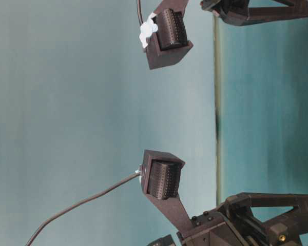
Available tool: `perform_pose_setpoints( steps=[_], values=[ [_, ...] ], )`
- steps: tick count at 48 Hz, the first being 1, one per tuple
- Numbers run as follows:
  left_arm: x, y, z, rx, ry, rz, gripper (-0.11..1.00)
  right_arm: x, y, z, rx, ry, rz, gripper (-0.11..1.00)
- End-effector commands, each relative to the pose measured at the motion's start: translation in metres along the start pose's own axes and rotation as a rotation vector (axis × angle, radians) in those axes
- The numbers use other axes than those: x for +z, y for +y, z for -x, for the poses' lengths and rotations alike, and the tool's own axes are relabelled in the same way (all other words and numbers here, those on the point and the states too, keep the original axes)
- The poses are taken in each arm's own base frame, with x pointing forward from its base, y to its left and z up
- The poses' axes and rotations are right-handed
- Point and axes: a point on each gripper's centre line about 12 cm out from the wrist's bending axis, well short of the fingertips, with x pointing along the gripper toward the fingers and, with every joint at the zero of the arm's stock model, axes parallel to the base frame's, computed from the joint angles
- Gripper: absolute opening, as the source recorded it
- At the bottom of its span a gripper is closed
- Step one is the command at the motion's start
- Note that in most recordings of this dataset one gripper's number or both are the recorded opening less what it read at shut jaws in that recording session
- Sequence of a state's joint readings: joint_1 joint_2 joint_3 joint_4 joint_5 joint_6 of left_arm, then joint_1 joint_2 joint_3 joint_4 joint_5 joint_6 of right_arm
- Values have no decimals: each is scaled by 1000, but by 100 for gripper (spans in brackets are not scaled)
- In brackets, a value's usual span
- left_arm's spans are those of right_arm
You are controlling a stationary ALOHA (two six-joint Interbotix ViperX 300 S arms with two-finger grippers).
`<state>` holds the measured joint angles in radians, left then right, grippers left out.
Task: Insert the washer onto the shaft with both hands.
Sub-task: 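Lower both grippers, closing right gripper around the threaded shaft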
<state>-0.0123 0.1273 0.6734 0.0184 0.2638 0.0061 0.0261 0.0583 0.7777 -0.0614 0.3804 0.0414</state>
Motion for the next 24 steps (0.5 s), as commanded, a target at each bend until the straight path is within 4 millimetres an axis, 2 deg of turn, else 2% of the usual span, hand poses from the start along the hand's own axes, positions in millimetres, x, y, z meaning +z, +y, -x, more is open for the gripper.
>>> perform_pose_setpoints(
  steps=[1, 24],
  values=[
    [3, 1, 1, 2, -9, 0, 89, -3, -3, -1, -4, 11, -1, 78],
    [2, 0, 1, 1, -6, -3, 89, -3, -4, -1, -6, 10, -7, 77]
  ],
)
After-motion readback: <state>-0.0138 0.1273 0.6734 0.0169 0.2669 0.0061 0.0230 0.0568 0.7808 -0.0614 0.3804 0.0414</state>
